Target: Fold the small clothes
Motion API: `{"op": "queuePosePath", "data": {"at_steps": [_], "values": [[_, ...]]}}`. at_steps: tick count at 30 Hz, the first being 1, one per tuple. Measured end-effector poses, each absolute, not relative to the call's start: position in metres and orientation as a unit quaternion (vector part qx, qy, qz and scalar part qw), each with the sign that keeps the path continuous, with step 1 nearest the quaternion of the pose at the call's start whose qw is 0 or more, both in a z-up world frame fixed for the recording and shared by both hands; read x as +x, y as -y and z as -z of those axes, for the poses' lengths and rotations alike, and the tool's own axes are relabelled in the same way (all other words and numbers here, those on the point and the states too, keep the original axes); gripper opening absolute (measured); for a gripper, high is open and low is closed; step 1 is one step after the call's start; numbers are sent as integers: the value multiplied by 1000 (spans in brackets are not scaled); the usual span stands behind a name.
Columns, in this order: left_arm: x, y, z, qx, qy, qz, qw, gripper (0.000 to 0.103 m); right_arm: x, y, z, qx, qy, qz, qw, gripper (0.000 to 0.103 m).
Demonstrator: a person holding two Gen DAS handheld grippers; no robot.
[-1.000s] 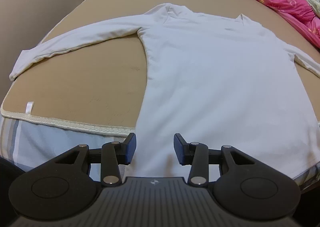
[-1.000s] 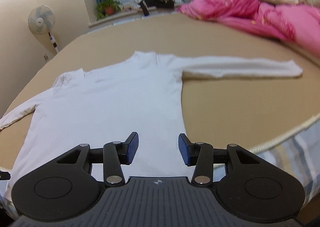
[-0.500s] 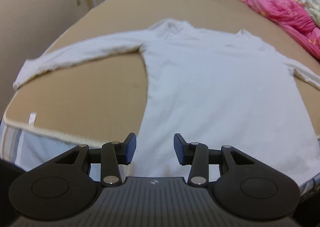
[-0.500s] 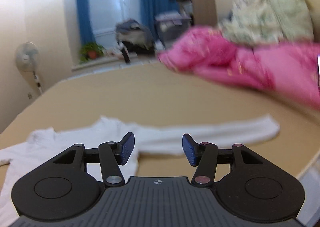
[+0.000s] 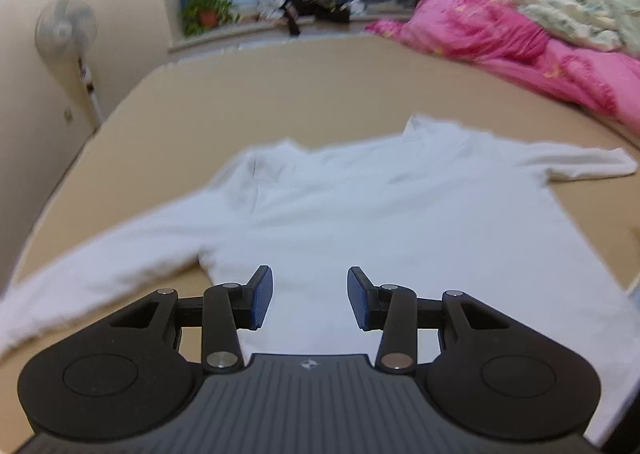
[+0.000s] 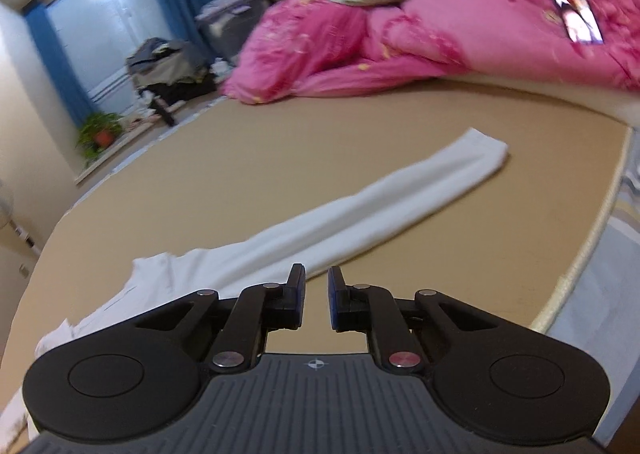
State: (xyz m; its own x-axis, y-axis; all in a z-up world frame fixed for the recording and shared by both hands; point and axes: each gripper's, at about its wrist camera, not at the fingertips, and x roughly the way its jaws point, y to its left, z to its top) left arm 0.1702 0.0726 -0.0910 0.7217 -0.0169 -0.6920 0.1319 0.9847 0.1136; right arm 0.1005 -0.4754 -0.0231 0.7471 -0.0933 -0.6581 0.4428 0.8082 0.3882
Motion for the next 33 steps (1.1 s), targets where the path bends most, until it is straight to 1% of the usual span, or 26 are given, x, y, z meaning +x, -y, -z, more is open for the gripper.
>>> {"op": "queuePosePath", "data": {"at_steps": [2,5,8,12,14,16,18,23,25,26,27,28,30,32,33], "values": [[188,-67,111,102,-425,-6,900,42,105,489,31,286,-326,171,885,14],[203,-67,110,65,-416,5,907,43,118,517,44,302,-321,190,877,14],[216,-63,117,73,-419,8,905,44,133,546,60,299,-306,206,880,14],[226,-66,124,62,-428,14,901,44,149,588,92,337,-292,224,866,14],[228,-67,125,63,-425,8,903,44,155,610,107,362,-277,237,858,18],[230,-71,127,64,-424,2,903,44,162,632,125,396,-262,255,842,35],[233,-74,130,60,-427,-2,902,44,167,648,143,435,-247,270,822,43],[238,-75,137,60,-436,-9,898,44,189,667,174,468,-219,278,810,42],[238,-74,140,66,-438,-11,896,44,197,670,180,471,-206,282,810,39],[239,-74,141,69,-439,-13,896,44,203,671,182,467,-203,289,810,35],[239,-73,142,70,-439,-15,896,44,206,671,183,463,-204,300,809,16],[239,-73,142,71,-438,-16,896,44,207,672,183,460,-204,311,806,5],[239,-74,140,71,-435,-19,898,44,209,665,177,445,-198,331,809,5],[239,-77,137,68,-430,-24,900,44,222,648,155,389,-197,345,832,5],[239,-79,135,66,-429,-29,901,44,232,628,132,347,-189,340,853,5]]}}
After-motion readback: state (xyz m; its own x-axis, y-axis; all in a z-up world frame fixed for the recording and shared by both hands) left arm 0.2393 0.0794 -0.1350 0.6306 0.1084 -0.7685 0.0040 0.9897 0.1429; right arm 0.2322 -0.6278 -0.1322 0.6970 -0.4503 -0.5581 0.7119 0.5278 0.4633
